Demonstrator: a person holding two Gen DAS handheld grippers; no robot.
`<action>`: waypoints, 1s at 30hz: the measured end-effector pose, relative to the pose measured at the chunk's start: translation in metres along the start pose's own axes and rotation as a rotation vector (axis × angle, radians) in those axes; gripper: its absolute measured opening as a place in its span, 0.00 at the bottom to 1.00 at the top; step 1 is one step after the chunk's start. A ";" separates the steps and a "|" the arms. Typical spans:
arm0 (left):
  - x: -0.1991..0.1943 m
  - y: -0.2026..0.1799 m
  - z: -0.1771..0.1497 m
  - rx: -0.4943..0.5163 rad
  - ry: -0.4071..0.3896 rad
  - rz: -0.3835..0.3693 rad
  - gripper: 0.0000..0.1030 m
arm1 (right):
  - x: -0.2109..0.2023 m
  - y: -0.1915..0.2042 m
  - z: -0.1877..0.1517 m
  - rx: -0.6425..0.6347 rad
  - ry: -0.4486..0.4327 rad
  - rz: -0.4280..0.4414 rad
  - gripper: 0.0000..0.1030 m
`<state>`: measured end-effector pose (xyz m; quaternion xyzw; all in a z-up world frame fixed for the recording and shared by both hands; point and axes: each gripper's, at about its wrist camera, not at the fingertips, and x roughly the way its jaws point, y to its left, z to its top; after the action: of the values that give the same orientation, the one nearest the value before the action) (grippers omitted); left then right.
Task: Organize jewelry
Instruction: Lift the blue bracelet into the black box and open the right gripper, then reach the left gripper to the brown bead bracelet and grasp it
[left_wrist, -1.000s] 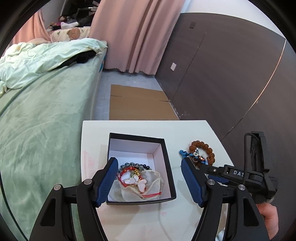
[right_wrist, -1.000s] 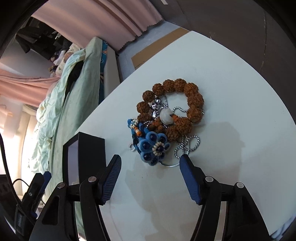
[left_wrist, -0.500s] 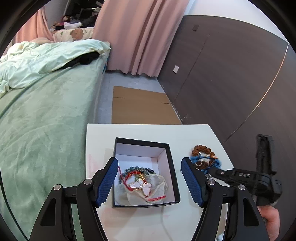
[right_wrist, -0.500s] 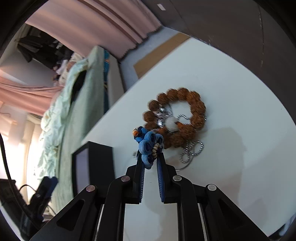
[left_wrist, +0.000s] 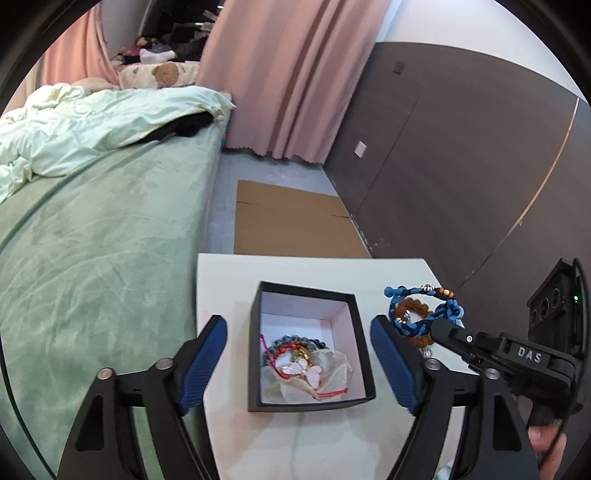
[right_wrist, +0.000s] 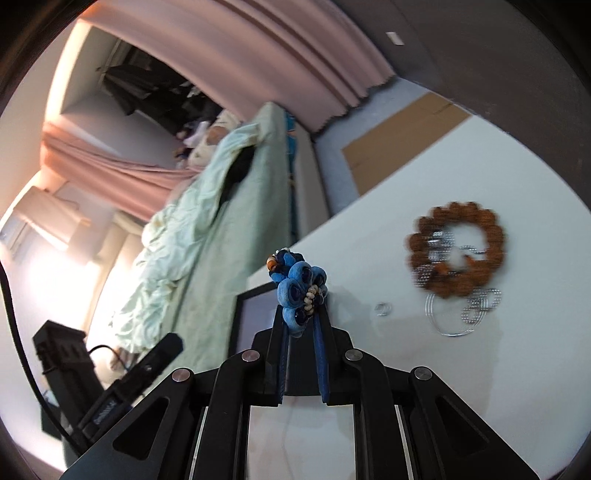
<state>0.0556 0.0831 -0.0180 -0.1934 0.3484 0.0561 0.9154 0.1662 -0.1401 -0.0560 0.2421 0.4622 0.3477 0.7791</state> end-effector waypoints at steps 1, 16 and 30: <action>-0.002 0.002 0.001 -0.003 -0.009 0.004 0.82 | 0.004 0.005 -0.001 -0.009 0.004 0.015 0.14; -0.011 0.020 0.005 -0.063 -0.072 0.061 0.90 | 0.042 0.033 -0.009 -0.057 0.066 0.025 0.74; -0.006 -0.023 -0.005 0.013 -0.101 -0.002 0.97 | -0.029 -0.004 0.005 -0.007 -0.053 -0.062 0.90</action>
<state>0.0532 0.0605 -0.0098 -0.1846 0.3019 0.0628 0.9332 0.1626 -0.1649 -0.0407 0.2340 0.4474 0.3184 0.8023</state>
